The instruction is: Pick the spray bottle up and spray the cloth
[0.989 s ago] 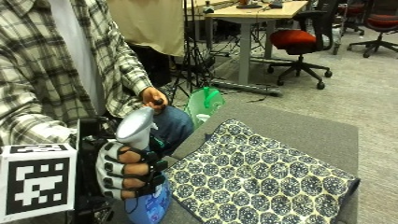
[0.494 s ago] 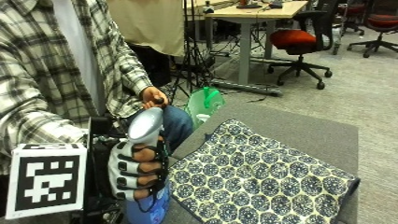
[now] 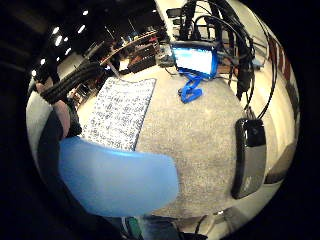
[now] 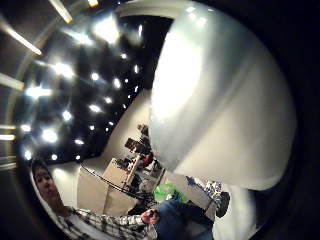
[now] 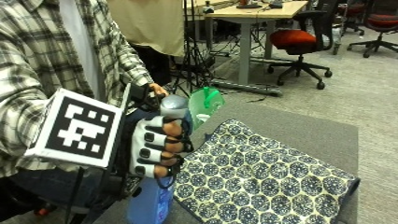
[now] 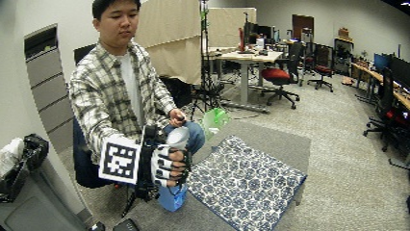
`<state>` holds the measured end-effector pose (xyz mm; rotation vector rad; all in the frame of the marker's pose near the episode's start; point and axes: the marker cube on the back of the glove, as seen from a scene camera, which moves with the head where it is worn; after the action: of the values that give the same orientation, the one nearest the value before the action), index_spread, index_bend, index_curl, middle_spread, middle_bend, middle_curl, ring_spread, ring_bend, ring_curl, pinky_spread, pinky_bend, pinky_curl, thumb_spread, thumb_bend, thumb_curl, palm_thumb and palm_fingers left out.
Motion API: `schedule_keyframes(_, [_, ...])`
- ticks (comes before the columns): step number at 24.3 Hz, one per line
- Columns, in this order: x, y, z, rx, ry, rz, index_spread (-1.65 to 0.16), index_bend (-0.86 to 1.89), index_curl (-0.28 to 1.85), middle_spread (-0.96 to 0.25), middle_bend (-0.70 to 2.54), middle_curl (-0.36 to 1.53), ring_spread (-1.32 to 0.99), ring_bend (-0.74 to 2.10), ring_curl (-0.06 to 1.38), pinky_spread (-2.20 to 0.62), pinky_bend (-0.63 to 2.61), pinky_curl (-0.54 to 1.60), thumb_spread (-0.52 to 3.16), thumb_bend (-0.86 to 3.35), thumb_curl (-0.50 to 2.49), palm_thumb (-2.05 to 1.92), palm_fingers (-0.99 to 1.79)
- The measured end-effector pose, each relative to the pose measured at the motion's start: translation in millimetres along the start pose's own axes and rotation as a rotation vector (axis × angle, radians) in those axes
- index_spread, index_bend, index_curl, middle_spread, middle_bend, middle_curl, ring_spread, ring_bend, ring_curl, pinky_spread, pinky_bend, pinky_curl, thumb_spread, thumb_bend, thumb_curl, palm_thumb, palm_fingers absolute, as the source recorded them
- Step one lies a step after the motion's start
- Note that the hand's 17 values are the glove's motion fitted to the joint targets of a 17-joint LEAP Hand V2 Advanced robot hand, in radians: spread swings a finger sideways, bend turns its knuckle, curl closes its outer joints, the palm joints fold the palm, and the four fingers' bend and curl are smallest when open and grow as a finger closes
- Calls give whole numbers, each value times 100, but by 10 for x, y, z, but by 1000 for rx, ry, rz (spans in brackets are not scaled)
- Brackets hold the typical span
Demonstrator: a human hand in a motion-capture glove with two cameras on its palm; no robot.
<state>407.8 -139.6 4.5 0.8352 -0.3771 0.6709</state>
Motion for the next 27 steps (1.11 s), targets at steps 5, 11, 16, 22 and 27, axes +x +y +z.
schedule_keyframes(5, [-221,-152,108,-67,97,-98,-25,30,55,-12,58,53,-17,61,48,-15,49,37,25,-2,73,110,129])
schedule_keyframes(11, [-539,-362,305,-148,211,-196,-25,31,58,-13,58,54,-17,62,48,-15,49,38,22,-2,75,110,129])
schedule_keyframes(16, [-744,-444,518,-217,298,-264,-25,30,59,-13,59,54,-17,62,49,-16,49,39,21,-2,77,110,128])
schedule_keyframes(22, [-935,-412,800,-300,402,-348,-25,30,61,-13,59,55,-17,62,49,-16,49,40,19,-2,78,110,128])
schedule_keyframes(27, [-1029,-372,972,-361,490,-412,-25,30,62,-12,59,55,-17,62,50,-17,49,41,18,-2,79,110,128])
